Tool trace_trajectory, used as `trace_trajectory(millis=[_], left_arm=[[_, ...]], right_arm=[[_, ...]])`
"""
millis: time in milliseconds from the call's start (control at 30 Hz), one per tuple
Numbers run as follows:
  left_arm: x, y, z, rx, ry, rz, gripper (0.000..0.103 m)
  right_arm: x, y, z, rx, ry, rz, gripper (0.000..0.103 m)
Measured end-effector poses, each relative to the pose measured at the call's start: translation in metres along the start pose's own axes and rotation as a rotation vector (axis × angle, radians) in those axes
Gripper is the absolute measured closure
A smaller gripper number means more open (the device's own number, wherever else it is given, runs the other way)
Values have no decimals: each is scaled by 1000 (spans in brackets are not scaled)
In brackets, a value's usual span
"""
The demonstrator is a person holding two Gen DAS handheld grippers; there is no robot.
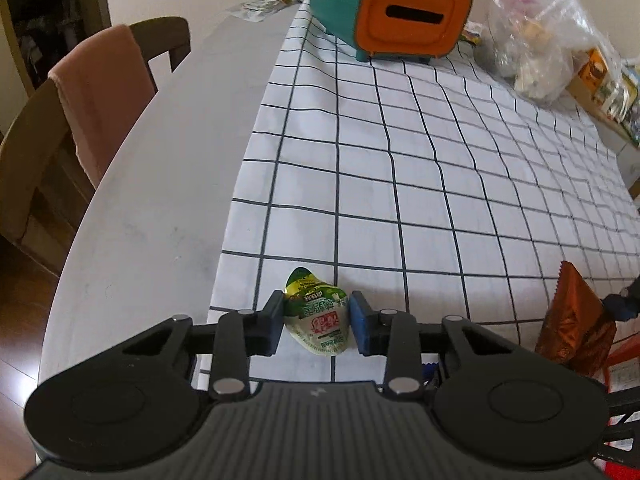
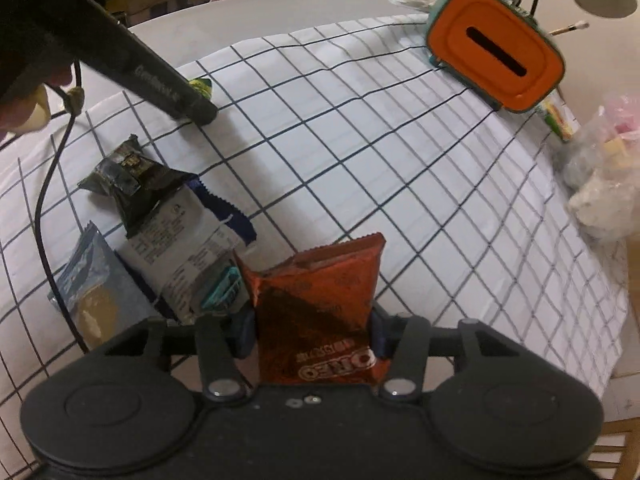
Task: Organize snacks
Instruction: 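Grasp the green drink pouch with the left tool while the right tool grasps the red Oreo bag, then carry the green pouch with the left tool while the right tool carries the Oreo bag into the box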
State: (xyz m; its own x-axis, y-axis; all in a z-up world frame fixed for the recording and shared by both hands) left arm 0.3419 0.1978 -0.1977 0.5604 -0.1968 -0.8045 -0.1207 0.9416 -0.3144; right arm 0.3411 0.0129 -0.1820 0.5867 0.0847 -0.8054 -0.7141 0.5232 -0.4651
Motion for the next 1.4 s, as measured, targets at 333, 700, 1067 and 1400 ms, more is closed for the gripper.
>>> trace_trajectory(millis=[333, 700, 1067, 1400], left_arm=[[-40, -2, 7, -26, -42, -47, 69], [-104, -44, 7, 36, -102, -102, 69], [-150, -121, -23, 138, -101, -137, 69], [-158, -222, -63, 274, -72, -183, 69]], right_arm=[[-50, -30, 12, 121, -57, -34, 52], [-120, -55, -9, 295, -126, -36, 52], [-170, -75, -74, 472, -90, -35, 52], [-187, -109, -161, 607, -13, -55, 52]])
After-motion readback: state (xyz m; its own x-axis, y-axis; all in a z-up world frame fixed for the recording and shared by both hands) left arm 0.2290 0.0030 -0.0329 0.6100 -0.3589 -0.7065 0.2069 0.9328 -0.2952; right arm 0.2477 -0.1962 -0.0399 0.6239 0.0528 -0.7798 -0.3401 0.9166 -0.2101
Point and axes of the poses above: each gripper's, at about its wrist camera, not at the fingertips, and x roughly the way its jaws point, y to its left, z to its top, the point moved 5 cm from there along x, roughly the way its jaws point, and after that the axes turned 12 degrees about -z, right-handed, at the moved point
